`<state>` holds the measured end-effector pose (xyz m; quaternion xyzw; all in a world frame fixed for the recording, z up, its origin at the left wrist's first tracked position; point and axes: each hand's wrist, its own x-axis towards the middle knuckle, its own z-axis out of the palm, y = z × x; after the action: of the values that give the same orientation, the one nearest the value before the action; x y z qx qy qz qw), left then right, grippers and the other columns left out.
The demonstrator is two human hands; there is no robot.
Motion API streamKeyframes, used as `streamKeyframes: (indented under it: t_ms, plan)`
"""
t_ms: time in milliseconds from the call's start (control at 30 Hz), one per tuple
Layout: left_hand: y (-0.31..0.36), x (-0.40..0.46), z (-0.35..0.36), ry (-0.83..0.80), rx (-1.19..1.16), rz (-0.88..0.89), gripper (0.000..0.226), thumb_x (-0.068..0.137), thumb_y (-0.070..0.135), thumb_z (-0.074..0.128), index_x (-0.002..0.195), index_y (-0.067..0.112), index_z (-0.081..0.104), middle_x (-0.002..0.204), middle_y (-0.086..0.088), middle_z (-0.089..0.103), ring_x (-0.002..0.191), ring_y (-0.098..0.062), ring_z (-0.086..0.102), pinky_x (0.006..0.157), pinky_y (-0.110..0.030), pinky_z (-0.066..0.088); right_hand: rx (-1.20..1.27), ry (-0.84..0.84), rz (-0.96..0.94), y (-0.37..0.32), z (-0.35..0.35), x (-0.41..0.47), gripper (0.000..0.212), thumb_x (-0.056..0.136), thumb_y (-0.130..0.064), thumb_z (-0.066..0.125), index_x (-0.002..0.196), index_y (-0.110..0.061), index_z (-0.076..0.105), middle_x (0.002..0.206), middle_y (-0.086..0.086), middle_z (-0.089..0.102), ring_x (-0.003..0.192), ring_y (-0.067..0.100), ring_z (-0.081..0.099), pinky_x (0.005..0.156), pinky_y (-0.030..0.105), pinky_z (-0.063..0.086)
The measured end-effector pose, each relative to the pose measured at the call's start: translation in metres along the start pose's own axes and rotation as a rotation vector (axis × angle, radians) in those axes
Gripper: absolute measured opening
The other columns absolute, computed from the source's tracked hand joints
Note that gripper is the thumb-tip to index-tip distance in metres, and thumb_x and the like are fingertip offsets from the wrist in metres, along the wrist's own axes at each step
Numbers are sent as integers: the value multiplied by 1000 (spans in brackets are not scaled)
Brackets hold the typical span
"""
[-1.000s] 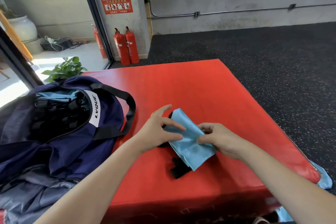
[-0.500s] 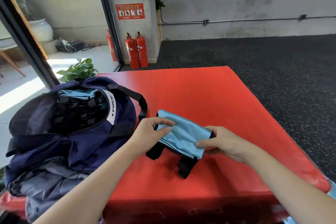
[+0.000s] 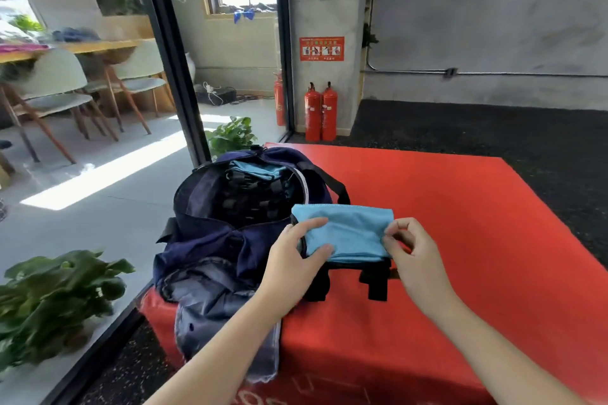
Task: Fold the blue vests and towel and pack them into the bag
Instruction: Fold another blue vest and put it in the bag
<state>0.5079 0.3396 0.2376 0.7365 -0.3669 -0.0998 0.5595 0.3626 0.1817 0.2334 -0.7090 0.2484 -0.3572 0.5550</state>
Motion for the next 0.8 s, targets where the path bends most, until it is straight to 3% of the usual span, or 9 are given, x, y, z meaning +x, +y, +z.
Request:
streamKeyframes:
  t_ms: [100, 267, 367, 467, 533, 600, 733, 800]
  plan:
    - [-7, 2, -29, 167, -33, 16, 38, 83, 28, 80, 114, 47, 67, 111, 15, 63, 104, -2, 57, 89, -12, 42, -47, -67, -80, -19, 37, 11, 26, 97, -9, 61, 90, -32, 70, 95, -11, 71, 84, 10, 64, 78, 42, 57]
    - [-16, 19, -88, 378, -13, 26, 34, 84, 28, 79, 114, 40, 68, 114, 22, 64, 108, 6, 55, 86, -4, 38, -138, -158, -154, -51, 106, 39, 18, 91, -11, 69, 92, -28, 75, 93, -12, 74, 76, 1, 63, 75, 20, 48]
    - [-22, 49, -119, 366, 82, 34, 33, 85, 30, 78, 116, 35, 67, 114, 24, 63, 105, 6, 54, 87, 0, 34, -181, -175, -174, -61, 136, 64, 12, 88, -18, 74, 95, -27, 76, 87, -17, 71, 71, 4, 62, 78, 30, 54]
    - [-32, 90, -147, 286, 266, 69, 28, 87, 32, 75, 114, 30, 68, 111, 21, 62, 101, 2, 53, 82, 3, 31, -235, -148, -173, -63, 168, 94, 13, 85, -20, 78, 95, -27, 76, 85, -17, 71, 70, 6, 63, 79, 41, 58]
    - [-40, 111, -161, 214, 332, 67, 24, 88, 31, 75, 111, 29, 68, 108, 18, 62, 97, -1, 54, 79, -4, 34, -248, -129, -144, -60, 185, 110, 12, 83, -18, 79, 92, -25, 76, 91, -12, 72, 77, 11, 67, 83, 44, 58]
    - [-52, 126, -172, 117, 391, 37, 23, 87, 30, 75, 109, 26, 68, 103, 14, 61, 92, -6, 54, 78, -14, 35, -294, -132, -104, -52, 198, 119, 10, 84, -15, 79, 91, -21, 76, 88, -9, 70, 77, 15, 66, 84, 42, 57]
    - [-78, 139, -183, -184, 626, -83, 21, 85, 29, 77, 101, 21, 66, 90, 10, 55, 85, -14, 51, 67, -17, 34, -493, -259, -2, -28, 211, 121, 12, 83, -7, 76, 79, -19, 72, 76, -5, 67, 74, 19, 66, 76, 35, 58]
    - [-90, 140, -182, -319, 770, -148, 11, 88, 23, 71, 99, 21, 68, 98, 5, 62, 90, -17, 54, 76, -23, 40, -713, -405, 19, -14, 213, 118, 14, 83, -8, 73, 75, -20, 75, 80, -3, 71, 77, 16, 67, 69, 27, 54]
